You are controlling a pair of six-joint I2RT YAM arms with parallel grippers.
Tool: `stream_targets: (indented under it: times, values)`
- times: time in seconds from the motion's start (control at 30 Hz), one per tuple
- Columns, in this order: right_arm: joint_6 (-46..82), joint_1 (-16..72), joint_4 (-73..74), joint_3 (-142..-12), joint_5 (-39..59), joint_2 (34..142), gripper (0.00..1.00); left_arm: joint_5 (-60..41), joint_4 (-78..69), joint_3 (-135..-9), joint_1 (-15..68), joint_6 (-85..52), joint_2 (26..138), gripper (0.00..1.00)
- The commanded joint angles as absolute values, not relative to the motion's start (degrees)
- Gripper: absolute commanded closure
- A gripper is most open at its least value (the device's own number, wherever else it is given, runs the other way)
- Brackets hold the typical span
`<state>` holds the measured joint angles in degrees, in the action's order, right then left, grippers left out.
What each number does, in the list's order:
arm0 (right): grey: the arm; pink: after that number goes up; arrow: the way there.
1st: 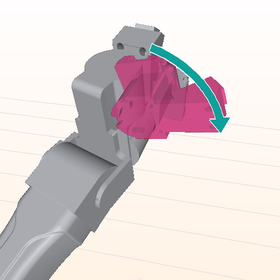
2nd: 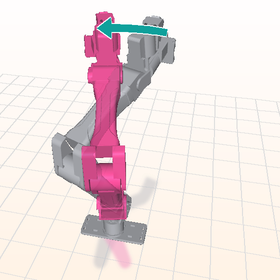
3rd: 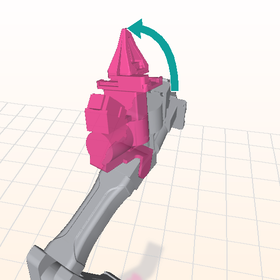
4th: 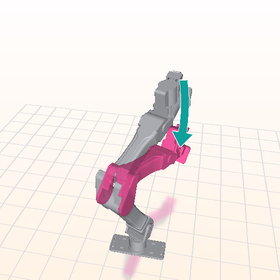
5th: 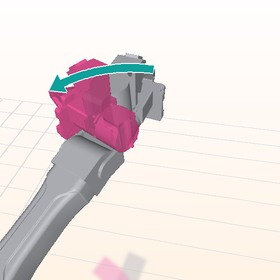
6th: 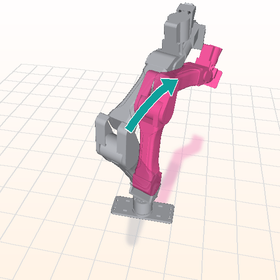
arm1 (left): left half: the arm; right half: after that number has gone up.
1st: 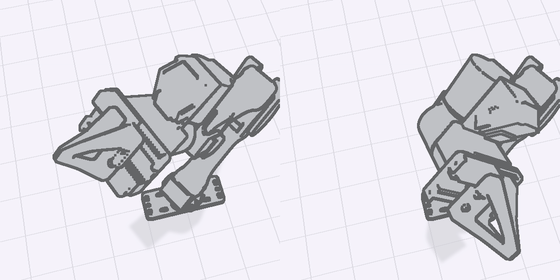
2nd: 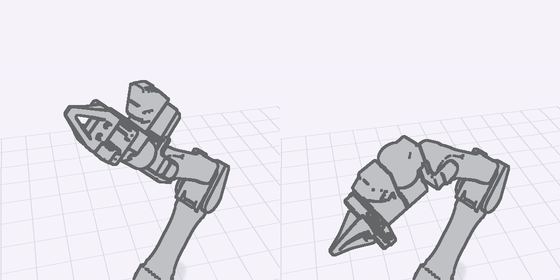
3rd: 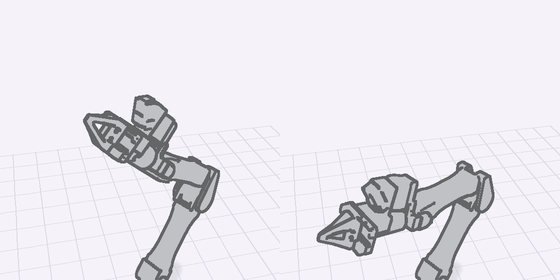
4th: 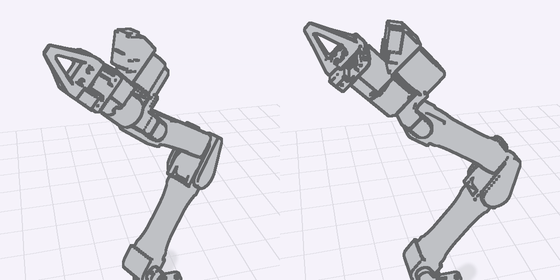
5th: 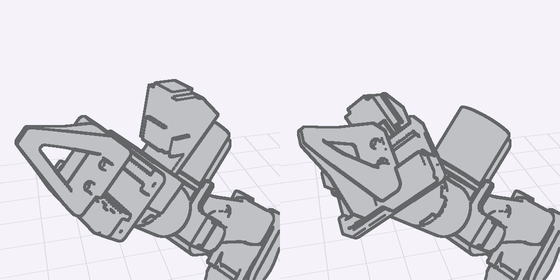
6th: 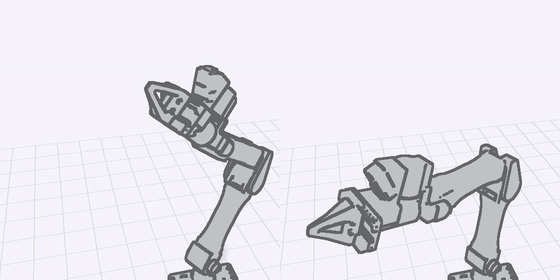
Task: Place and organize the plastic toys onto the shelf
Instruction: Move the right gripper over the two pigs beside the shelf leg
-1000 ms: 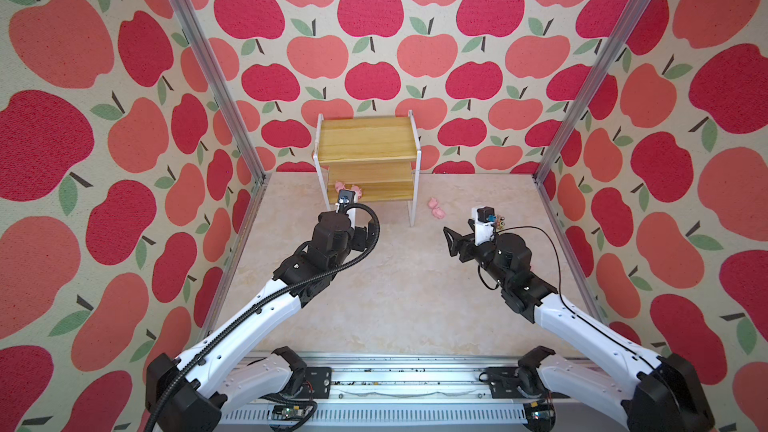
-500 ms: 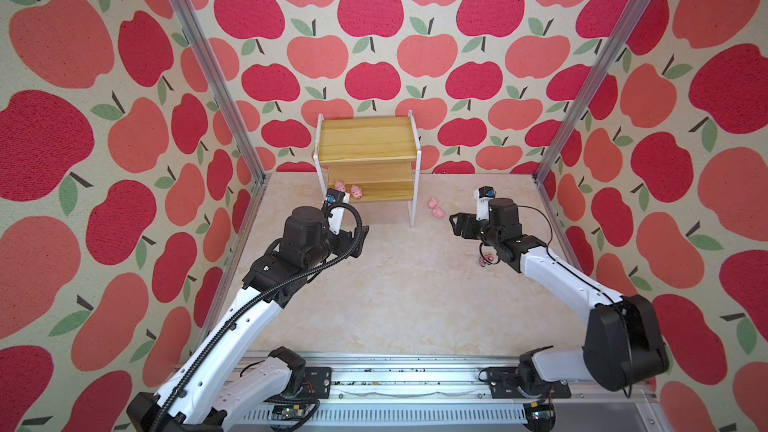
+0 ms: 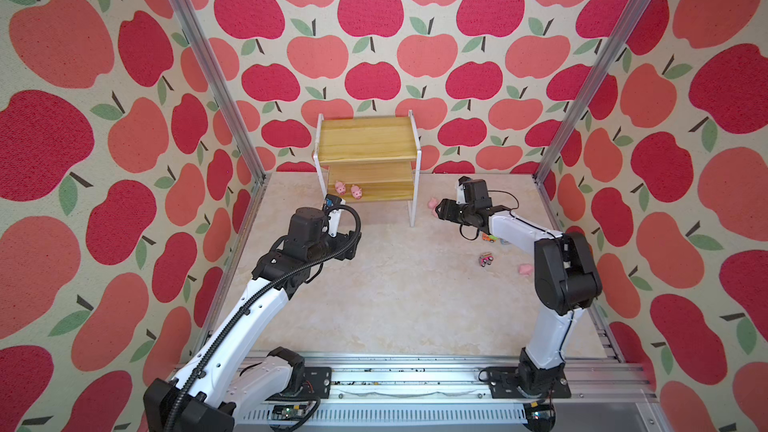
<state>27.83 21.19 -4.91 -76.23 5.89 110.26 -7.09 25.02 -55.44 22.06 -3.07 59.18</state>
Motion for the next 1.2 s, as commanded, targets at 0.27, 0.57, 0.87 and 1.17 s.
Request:
stream_targets:
  times: [0.27, 0.57, 0.87, 1.17]
  values:
    - [30.50, 20.47, -11.52, -91.52, 1.66, 124.03, 0.41, -5.09, 23.47, -51.58, 21.72, -2.11, 57.43, 0.15]
    - [28.42, 21.07, -12.05, -93.87, -1.69, 128.13, 0.48, -6.75, 22.59, -50.97, 21.53, -2.20, 58.09, 0.15]
    - [25.19, 21.77, -4.99, -87.97, 3.47, 126.53, 0.73, -5.62, 21.64, -50.19, 21.27, -1.85, 57.48, 0.16]
    - [18.95, 25.15, 2.02, -75.72, 2.48, 117.34, 0.90, -5.34, 21.20, -49.56, 21.27, -1.67, 56.48, 0.16]
